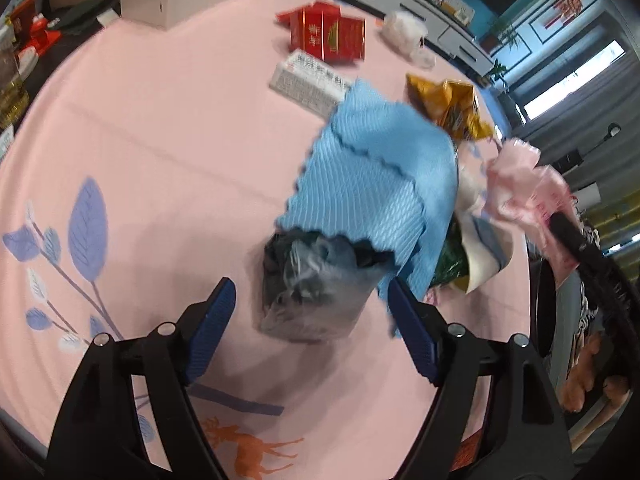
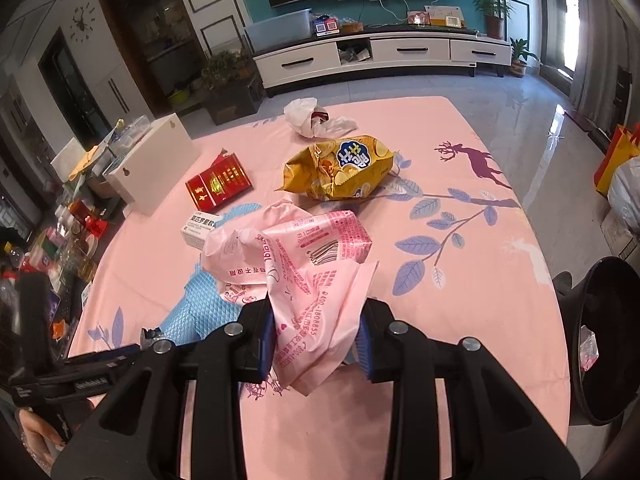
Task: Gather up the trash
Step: 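Lift the black bag and pink bag off the table with both tools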
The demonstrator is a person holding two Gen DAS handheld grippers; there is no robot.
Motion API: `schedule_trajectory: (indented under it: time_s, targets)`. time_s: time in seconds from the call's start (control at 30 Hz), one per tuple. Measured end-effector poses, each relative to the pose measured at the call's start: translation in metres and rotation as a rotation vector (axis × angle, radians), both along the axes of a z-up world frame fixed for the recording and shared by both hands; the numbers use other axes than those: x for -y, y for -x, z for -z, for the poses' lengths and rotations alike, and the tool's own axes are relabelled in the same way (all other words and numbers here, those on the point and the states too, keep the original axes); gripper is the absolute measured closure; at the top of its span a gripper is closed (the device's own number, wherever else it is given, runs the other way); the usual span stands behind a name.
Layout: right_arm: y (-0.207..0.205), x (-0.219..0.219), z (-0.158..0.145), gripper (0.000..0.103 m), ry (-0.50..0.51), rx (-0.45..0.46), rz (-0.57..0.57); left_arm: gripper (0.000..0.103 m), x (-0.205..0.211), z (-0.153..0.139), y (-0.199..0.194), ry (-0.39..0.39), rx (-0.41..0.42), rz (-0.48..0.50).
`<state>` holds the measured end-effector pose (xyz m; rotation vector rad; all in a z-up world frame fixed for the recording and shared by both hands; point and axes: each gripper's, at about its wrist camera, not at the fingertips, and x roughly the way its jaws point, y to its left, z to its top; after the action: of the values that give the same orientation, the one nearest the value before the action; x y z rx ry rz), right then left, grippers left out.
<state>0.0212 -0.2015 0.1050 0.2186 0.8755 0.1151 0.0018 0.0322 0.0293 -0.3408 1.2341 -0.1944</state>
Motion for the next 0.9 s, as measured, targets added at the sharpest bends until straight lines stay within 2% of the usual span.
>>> schedule_trajectory:
  time_s: [0.1, 0.17, 0.2, 0.33, 0.4, 0.5, 0.63, 0.8, 0.9]
  targets:
    - [0.001, 0.002, -0.002, 0.069, -0.006, 0.003, 0.004, 0.026, 0.004, 0.008, 0.001, 0.004, -0.017, 0.023]
    - [0.001, 0.003, -0.004, 0.069, -0.017, 0.008, 0.008, 0.038, 0.007, 0.013, 0.001, -0.007, -0.031, 0.033]
    - [0.001, 0.004, -0.005, 0.069, -0.024, 0.010, 0.011, 0.050, 0.009, 0.016, 0.001, -0.011, -0.044, 0.046]
    - [0.001, 0.004, -0.006, 0.069, -0.022, 0.015, 0.014, 0.054, 0.009, 0.010, 0.004, -0.008, -0.011, 0.035]
    - [0.000, 0.004, -0.008, 0.069, -0.022, 0.020, 0.014, 0.055, 0.009, -0.005, 0.010, 0.001, 0.036, 0.044]
    - [0.003, 0.006, -0.016, 0.069, -0.037, 0.040, 0.013, 0.054, 0.013, -0.041, 0.026, -0.008, 0.168, 0.063]
    - [0.006, 0.009, -0.025, 0.069, -0.045, 0.067, 0.021, 0.054, 0.015, -0.070, 0.044, -0.012, 0.306, 0.039]
    - [0.010, 0.010, -0.036, 0.069, -0.042, 0.096, 0.028, 0.054, 0.020, -0.087, 0.052, -0.061, 0.386, 0.022]
    - [0.015, 0.006, -0.045, 0.069, -0.031, 0.125, 0.023, 0.054, 0.022, -0.094, 0.049, -0.044, 0.403, 0.019]
